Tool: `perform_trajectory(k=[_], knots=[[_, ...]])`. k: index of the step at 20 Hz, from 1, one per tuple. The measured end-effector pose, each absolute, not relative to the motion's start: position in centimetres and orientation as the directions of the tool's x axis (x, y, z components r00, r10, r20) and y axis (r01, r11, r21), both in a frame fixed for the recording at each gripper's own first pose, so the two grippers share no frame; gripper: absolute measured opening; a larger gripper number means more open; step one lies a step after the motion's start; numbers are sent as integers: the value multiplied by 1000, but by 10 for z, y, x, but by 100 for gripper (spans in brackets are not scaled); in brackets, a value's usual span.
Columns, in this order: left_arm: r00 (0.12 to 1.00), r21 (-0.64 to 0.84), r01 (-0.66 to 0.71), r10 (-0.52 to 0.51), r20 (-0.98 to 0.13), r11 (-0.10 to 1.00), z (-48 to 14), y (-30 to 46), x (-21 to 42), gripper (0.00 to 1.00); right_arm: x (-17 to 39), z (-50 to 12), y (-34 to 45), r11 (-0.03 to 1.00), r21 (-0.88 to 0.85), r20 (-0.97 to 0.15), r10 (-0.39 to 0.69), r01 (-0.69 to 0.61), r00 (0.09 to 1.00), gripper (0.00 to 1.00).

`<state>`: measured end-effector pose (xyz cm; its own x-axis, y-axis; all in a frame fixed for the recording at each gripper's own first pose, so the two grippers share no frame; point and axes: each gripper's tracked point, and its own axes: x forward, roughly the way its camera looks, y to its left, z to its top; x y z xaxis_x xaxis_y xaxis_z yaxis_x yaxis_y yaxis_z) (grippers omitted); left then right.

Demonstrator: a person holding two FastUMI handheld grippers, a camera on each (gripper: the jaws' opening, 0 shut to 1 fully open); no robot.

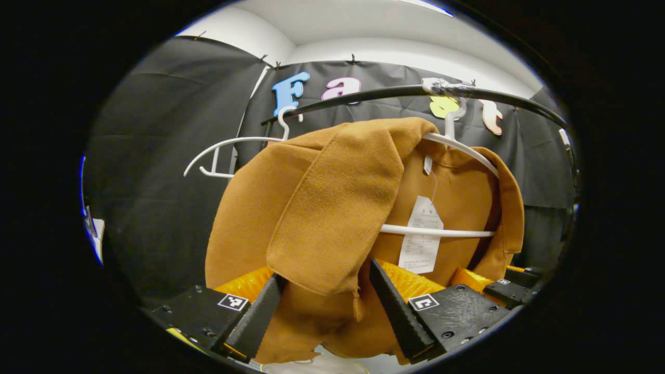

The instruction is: Grasp the clothes on the hanger with both hands and then place them into the laundry hamper below.

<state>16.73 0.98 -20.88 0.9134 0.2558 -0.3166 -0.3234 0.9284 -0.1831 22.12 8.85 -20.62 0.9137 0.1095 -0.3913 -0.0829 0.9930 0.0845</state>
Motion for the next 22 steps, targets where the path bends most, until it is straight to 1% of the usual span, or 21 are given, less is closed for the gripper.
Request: perform_trajectory(k=[2,3,4,5,6,8,9,10,11,12,13,14,15,16,17,18,19,20,22], knots=[[903,-175,-353,286,-319,919,-210,14,168,100,221,-206,86,993,91,-391,105,-76,914,98],[900,-174,-363,296,-319,916,-211,16,168,88,223,-205,87,991,100,-383,118,-86,916,90],[898,-171,-370,304,-319,913,-211,20,170,76,223,-204,86,990,109,-374,125,-90,919,86],[897,-172,-371,305,-320,913,-212,22,170,64,222,-202,83,989,124,-363,125,-85,923,77],[896,-171,-370,302,-326,913,-213,21,169,52,221,-201,77,988,141,-356,113,-66,928,72],[891,-175,-380,309,-332,908,-213,27,163,27,217,-204,67,985,172,-360,91,-30,929,51],[893,-185,-377,303,-334,908,-212,28,160,15,216,-207,66,982,187,-367,92,-24,926,36],[901,-207,-356,276,-336,911,-211,24,160,3,216,-207,62,979,201,-371,89,-13,924,33],[907,-226,-339,253,-338,913,-210,20,158,8,215,-206,56,976,216,-370,81,1,925,24],[910,-244,-329,237,-340,912,-212,20,157,8,215,-205,49,972,233,-367,68,21,928,24],[915,-259,-313,218,-339,914,-213,21,159,3,212,-202,40,968,246,-363,46,48,931,22],[921,-282,-294,191,-340,913,-208,19,153,3,210,-200,33,962,263,-357,30,69,934,19],[923,-302,-281,171,-345,911,-205,17,149,3,209,-197,29,955,285,-349,25,80,937,12],[925,-323,-270,151,-349,907,-203,18,146,3,206,-195,26,949,303,-343,19,91,939,10],[926,-332,-264,141,-351,906,-201,21,144,7,205,-194,21,942,318,-336,9,104,942,8],[929,-338,-259,137,-345,905,-197,24,141,3,204,-192,14,936,332,-329,-4,119,944,8],[936,-351,-246,127,-330,904,-190,27,138,7,201,-189,8,929,344,-317,-22,137,948,7],[943,-361,-231,116,-313,904,-184,29,136,3,200,-185,3,921,360,-299,-37,148,954,7],[949,-359,-221,115,-294,907,-172,39,128,3,198,-177,-8,907,387,-271,-61,167,961,8]])
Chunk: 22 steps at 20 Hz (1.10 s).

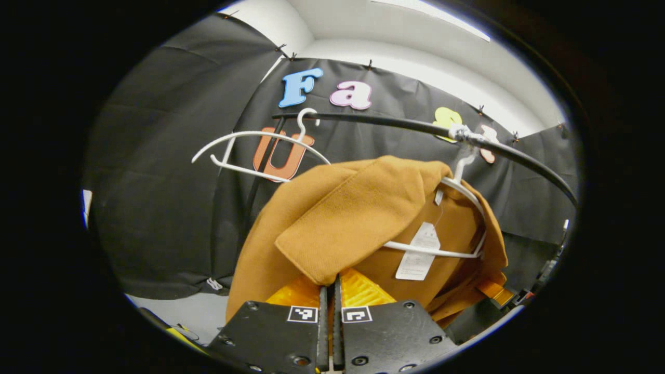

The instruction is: Grasp the clothes on the hanger with both hands and then place them into the laundry hamper below.

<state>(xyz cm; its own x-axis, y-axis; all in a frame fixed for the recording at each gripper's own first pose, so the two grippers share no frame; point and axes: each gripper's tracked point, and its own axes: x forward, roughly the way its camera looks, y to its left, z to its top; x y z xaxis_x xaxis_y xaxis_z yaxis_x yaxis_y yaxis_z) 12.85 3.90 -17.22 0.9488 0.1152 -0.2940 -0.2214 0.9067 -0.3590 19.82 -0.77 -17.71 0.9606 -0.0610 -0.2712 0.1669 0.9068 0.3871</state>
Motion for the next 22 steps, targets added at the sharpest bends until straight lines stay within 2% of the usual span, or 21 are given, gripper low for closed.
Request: perform_trajectory(k=[4,5,6,7,13,14,15,16,17,19,20,21,22], knots=[[960,-363,-218,133,-246,906,-147,61,126,3,206,-161,-25,883,431,-218,-98,186,971,7],[963,-367,-213,131,-235,905,-141,66,126,3,210,-165,-24,882,436,-231,-80,177,970,7],[965,-368,-205,125,-229,907,-138,69,129,7,211,-171,-22,877,448,-248,-64,173,967,7],[965,-367,-196,113,-236,909,-138,71,129,3,213,-171,-22,868,469,-249,-50,166,967,8],[974,-372,-178,110,-196,911,-109,92,129,3,226,-146,-41,824,551,-184,-37,134,982,7],[977,-373,-174,112,-182,911,-106,98,133,7,229,-143,-43,813,567,-178,-34,131,983,7],[978,-372,-171,112,-175,912,-101,103,136,7,235,-141,-43,806,579,-172,-29,124,985,7],[979,-371,-169,111,-173,913,-100,100,135,3,239,-138,-44,801,587,-169,-21,118,985,7],[978,-369,-168,108,-178,914,-104,104,151,6,243,-134,-45,795,596,-163,-15,110,987,7],[980,-360,-154,94,-178,920,-98,103,142,6,251,-127,-49,783,614,-151,-6,99,989,6],[982,-361,-145,88,-170,921,-95,107,144,0,256,-124,-51,777,622,-148,1,92,989,5],[982,-369,-143,85,-171,918,-94,109,146,6,261,-123,-51,772,630,-146,17,80,989,5],[981,-377,-147,86,-174,915,-93,115,149,0,266,-122,-51,767,637,-154,32,75,988,5]])
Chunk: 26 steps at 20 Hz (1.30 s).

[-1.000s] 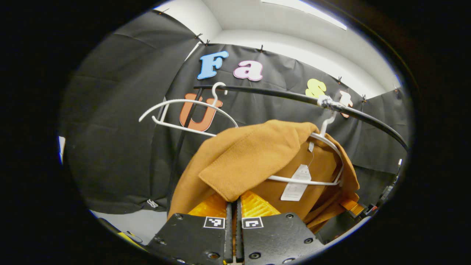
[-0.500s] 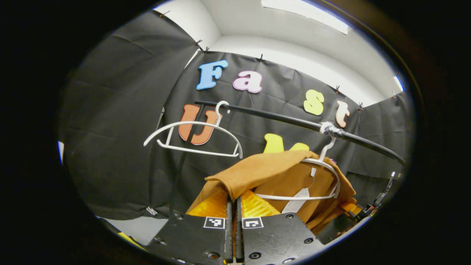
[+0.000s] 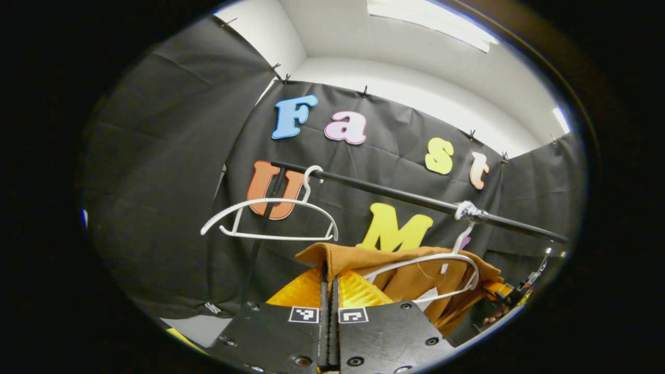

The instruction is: Grasp the clothes on the hanger with both hands and then place them into the laundry hamper below.

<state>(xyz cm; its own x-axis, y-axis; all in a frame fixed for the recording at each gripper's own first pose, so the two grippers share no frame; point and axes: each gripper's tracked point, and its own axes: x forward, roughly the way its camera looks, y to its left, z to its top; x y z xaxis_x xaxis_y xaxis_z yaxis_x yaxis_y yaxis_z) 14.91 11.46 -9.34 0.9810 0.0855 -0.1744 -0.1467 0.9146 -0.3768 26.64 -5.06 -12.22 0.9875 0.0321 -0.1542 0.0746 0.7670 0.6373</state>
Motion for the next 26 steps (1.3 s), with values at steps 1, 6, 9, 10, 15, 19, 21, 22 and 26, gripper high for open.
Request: perform_trajectory(k=[1,6,9,10,15,19,21,22,26], knots=[[980,-389,-146,80,-180,909,-94,119,154,0,272,-124,-51,770,633,-172,42,78,984,5],[970,-422,-158,60,-236,893,-116,123,157,0,285,-152,-46,771,630,-250,84,96,965,5],[970,-430,-154,53,-238,890,-122,123,156,0,298,-166,-43,761,643,-269,116,88,956,5],[969,-433,-155,51,-241,888,-125,124,156,0,302,-169,-42,767,636,-272,125,81,954,5],[959,-500,-181,39,-281,847,-149,133,146,0,306,-183,-34,774,629,-294,151,72,944,5],[938,-509,-233,53,-343,829,-180,141,135,0,301,-212,-27,781,618,-351,166,95,922,5],[925,-507,-254,53,-377,824,-195,141,132,0,299,-223,-28,787,608,-374,168,104,912,5],[916,-508,-263,47,-398,820,-201,138,126,0,298,-228,-29,791,602,-384,166,110,908,5],[894,-485,-284,47,-445,827,-221,126,112,0,285,-247,-31,818,560,-433,154,131,888,5]])
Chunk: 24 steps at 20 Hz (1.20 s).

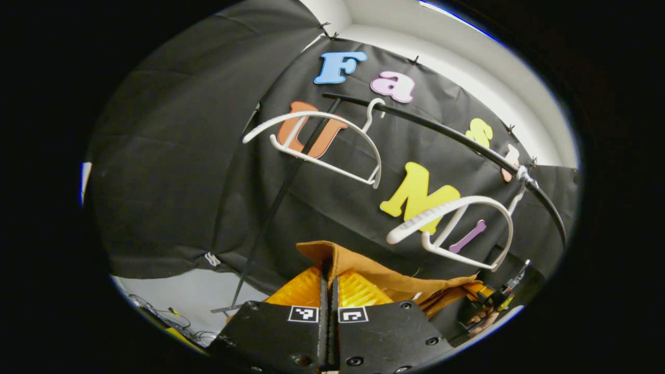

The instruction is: Grasp the clothes on the hanger with both hands and then place them into the laundry hamper below.

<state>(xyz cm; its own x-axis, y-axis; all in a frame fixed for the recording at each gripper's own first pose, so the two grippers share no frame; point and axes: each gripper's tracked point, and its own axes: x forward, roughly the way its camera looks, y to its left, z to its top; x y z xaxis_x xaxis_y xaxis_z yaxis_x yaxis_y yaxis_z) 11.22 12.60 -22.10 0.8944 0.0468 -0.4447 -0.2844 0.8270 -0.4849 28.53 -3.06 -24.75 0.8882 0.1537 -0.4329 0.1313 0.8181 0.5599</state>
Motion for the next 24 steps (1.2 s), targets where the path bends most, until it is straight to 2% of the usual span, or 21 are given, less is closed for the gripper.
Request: perform_trajectory(k=[7,10,11,12,13,18,24], knots=[[868,-486,-307,31,-496,819,-243,101,85,0,254,-263,-23,874,479,-474,184,77,861,5],[881,-479,-282,26,-473,831,-235,89,83,0,241,-277,-7,868,495,-488,247,32,837,5],[887,-483,-271,21,-462,833,-229,85,81,6,237,-280,-5,859,510,-491,264,28,830,5],[893,-482,-259,17,-451,837,-223,80,79,0,233,-282,0,849,529,-493,288,20,821,5],[896,-473,-250,17,-443,845,-218,77,77,0,228,-284,6,838,546,-491,311,9,813,4],[907,-444,-198,-9,-422,874,-204,56,64,0,202,-269,30,815,577,-480,394,-56,784,4],[924,-423,-79,-92,-370,903,-172,20,65,0,171,-229,76,783,583,-424,521,-217,741,4]])
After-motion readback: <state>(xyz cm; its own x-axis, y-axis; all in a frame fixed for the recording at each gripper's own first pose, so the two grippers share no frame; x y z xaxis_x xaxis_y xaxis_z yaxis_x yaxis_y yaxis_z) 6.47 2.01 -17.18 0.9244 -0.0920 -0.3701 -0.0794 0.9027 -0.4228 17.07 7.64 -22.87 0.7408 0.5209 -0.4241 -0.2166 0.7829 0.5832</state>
